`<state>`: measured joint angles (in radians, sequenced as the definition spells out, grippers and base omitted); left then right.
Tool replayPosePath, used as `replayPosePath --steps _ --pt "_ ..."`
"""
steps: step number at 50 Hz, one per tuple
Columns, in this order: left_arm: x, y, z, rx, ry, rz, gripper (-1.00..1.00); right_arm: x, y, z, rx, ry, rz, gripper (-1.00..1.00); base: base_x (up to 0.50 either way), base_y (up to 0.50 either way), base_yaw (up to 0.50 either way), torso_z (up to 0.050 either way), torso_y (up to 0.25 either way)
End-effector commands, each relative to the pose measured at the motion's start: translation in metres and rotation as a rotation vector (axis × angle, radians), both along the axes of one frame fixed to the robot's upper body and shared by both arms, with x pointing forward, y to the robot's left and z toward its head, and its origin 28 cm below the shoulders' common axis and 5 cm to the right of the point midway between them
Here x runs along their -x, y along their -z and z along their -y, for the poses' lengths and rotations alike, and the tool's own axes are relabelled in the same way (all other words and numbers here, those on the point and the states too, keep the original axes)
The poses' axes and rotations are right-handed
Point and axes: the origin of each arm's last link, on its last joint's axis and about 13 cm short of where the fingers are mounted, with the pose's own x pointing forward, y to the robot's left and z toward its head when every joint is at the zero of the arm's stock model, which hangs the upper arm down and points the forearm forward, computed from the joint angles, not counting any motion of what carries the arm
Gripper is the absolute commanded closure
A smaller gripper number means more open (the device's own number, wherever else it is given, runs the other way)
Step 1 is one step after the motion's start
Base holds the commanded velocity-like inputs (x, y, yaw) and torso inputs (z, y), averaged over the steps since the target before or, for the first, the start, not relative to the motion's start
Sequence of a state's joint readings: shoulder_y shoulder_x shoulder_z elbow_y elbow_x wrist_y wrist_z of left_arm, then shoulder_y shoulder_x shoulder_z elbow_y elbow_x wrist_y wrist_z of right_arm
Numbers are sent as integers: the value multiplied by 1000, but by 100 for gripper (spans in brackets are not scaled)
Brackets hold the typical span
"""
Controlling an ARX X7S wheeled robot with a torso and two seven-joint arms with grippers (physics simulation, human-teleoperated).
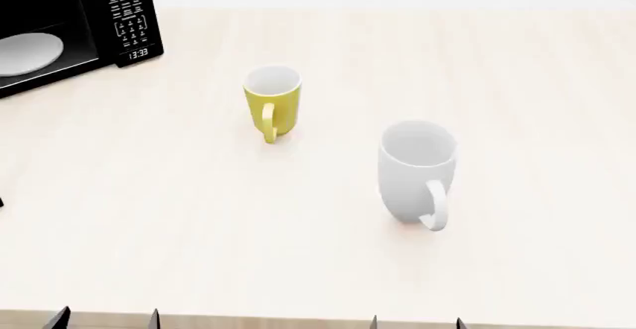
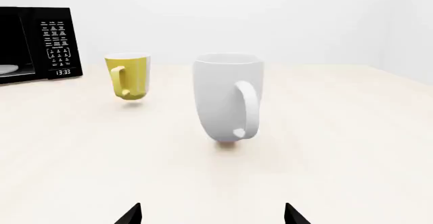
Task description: Put the yellow and white mug to the front of the white mug.
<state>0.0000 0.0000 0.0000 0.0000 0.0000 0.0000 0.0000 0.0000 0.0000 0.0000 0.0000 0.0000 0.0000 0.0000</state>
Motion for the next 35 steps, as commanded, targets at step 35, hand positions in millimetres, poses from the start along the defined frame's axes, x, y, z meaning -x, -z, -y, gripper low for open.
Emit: replayPosePath --steps 35 --pt "-3 -2 -6 -73 -4 49 -100 53 -25 75 82 325 106 -100 17 -27 0 0 0"
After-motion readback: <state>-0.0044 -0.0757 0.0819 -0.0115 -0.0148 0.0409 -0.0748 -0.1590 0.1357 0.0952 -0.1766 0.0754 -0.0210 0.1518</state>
